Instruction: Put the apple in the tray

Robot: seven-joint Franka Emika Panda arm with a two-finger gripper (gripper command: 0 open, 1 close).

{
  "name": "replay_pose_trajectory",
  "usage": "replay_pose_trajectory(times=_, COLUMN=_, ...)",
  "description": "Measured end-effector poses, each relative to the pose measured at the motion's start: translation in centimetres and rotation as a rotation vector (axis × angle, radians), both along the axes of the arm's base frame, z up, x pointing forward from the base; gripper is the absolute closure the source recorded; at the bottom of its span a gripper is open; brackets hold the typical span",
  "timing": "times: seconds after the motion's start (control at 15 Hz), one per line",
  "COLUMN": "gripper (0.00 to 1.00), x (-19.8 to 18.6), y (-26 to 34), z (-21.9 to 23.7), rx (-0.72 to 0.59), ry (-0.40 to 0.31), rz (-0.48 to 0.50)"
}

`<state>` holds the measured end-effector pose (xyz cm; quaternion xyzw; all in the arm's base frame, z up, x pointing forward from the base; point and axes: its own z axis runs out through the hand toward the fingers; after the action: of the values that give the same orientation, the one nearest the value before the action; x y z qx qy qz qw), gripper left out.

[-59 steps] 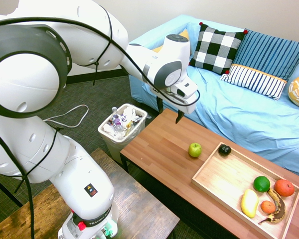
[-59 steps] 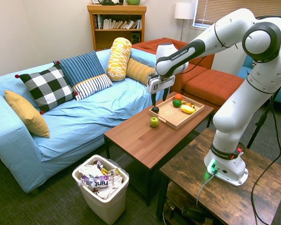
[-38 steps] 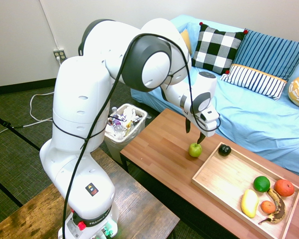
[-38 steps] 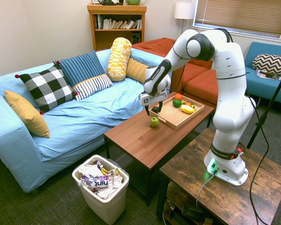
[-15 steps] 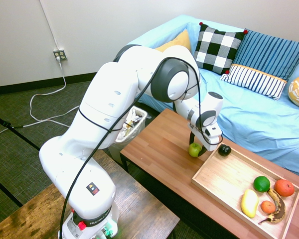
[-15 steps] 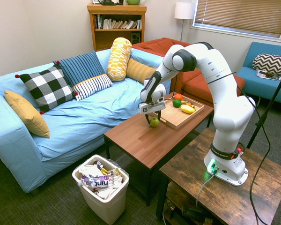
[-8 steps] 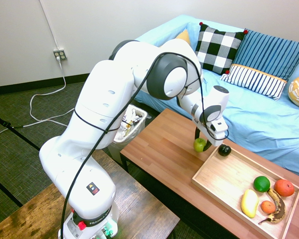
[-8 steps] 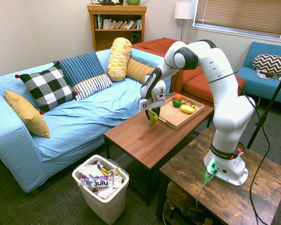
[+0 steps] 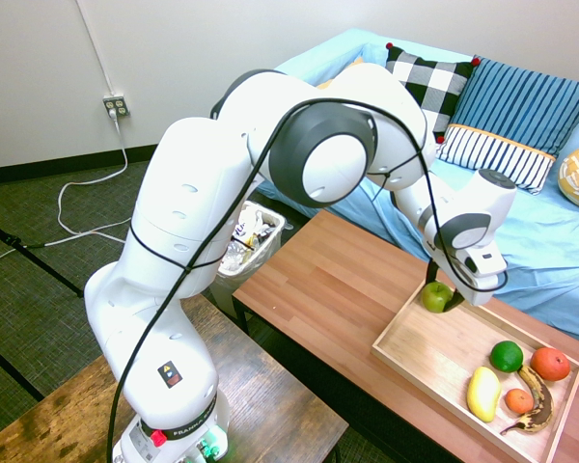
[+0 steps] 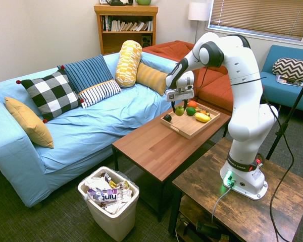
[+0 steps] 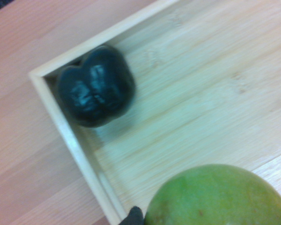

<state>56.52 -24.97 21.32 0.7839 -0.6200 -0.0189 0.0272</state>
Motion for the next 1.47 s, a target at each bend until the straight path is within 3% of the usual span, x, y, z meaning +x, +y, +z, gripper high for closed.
replay_pose_trajectory(times=0.6, gripper=1.0, x=-0.1, y=-5.6, z=-5.2, rx=0.018, ry=0.026, rz=-0.044)
replay_pose_trajectory(times=1.2, gripper=1.0, x=0.9, y=-5.9, z=-7.0, rx=0.045, ry=0.04, rz=-0.035)
replay_pose_trajectory(times=1.27, gripper=0.0, x=1.0, y=-5.9, z=-7.4, rx=0.047, ry=0.042, rz=-0.033)
replay_pose_trajectory(times=1.47, gripper=0.0, x=1.1, y=-5.9, z=-8.2, rx=0.057, ry=0.046, rz=-0.028)
